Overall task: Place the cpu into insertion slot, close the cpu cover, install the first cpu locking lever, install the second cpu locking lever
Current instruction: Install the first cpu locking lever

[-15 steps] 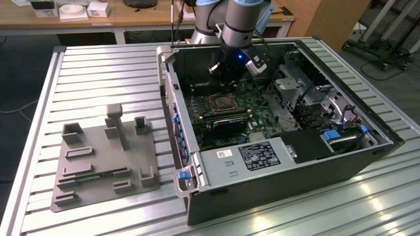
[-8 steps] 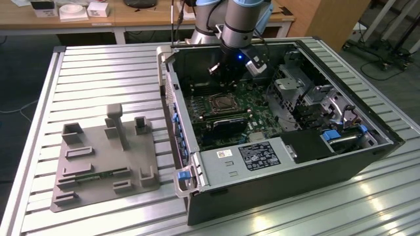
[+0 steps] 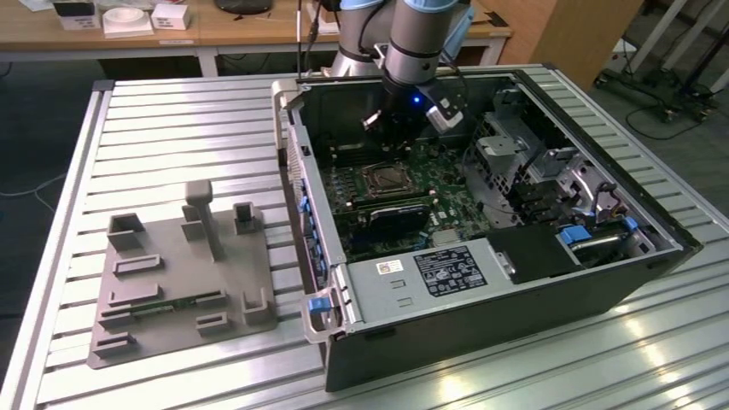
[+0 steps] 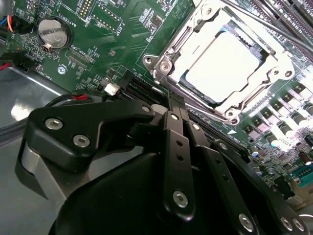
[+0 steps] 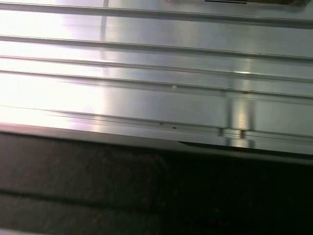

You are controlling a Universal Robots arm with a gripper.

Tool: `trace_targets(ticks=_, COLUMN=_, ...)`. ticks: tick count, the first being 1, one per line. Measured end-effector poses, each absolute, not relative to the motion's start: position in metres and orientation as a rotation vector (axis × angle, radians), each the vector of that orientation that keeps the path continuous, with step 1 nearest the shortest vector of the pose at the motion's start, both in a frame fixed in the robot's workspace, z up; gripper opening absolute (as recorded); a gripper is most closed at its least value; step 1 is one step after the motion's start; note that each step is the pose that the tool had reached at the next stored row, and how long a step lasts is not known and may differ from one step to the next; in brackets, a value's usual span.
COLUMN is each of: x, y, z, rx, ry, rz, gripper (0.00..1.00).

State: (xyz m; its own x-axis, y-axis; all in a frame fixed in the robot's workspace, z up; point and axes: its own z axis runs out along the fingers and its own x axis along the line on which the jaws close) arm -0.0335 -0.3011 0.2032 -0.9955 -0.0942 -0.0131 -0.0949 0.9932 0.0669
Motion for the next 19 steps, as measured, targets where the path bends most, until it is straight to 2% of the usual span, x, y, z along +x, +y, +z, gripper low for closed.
trace_targets(ticks=19, x=-0.0327, y=-0.2986, z=0.2005, rx=-0.149, ry=3.127, rz=0.089, gripper=0.10)
